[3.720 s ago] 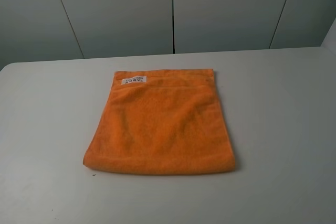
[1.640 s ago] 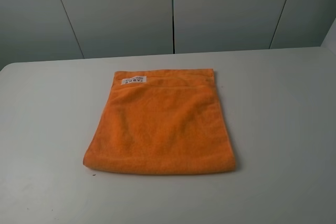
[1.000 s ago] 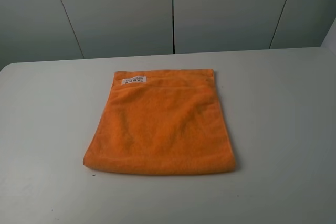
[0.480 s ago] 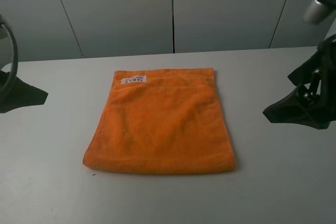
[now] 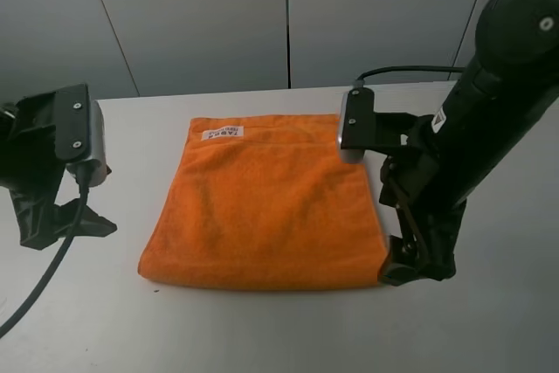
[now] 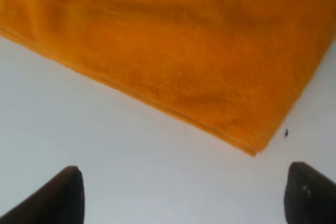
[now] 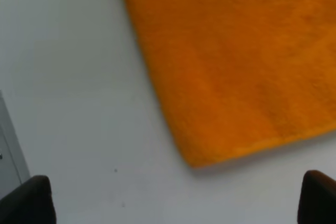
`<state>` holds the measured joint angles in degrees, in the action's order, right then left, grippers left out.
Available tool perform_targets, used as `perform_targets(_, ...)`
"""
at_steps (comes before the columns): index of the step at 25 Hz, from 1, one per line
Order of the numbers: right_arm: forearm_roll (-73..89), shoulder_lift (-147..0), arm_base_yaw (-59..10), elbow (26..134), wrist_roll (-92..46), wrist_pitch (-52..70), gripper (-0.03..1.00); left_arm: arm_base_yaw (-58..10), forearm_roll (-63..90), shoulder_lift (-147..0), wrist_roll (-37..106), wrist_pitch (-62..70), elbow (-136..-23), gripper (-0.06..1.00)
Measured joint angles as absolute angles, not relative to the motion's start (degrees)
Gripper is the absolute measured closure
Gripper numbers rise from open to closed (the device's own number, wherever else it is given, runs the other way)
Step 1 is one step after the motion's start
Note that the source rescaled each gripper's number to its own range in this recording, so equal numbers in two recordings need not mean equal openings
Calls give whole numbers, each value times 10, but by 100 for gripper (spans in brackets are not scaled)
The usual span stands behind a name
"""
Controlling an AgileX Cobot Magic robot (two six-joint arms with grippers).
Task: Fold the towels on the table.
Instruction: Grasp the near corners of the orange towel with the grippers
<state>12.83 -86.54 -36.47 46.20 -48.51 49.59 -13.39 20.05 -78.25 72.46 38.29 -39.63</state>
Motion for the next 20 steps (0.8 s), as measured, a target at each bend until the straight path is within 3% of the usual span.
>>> perform_targets(5,125,-902,-410,464,-485,473,-3,-210,32,-800,625,383,-396,-4)
perform_targets(10,98,-934,-414,464,-486,439,-3,-263,0,-816,593,382,-396,-4)
perform_targets(20,68,-984,-416,465,-487,392,-3,-270,33,-880,598,349,-396,-4)
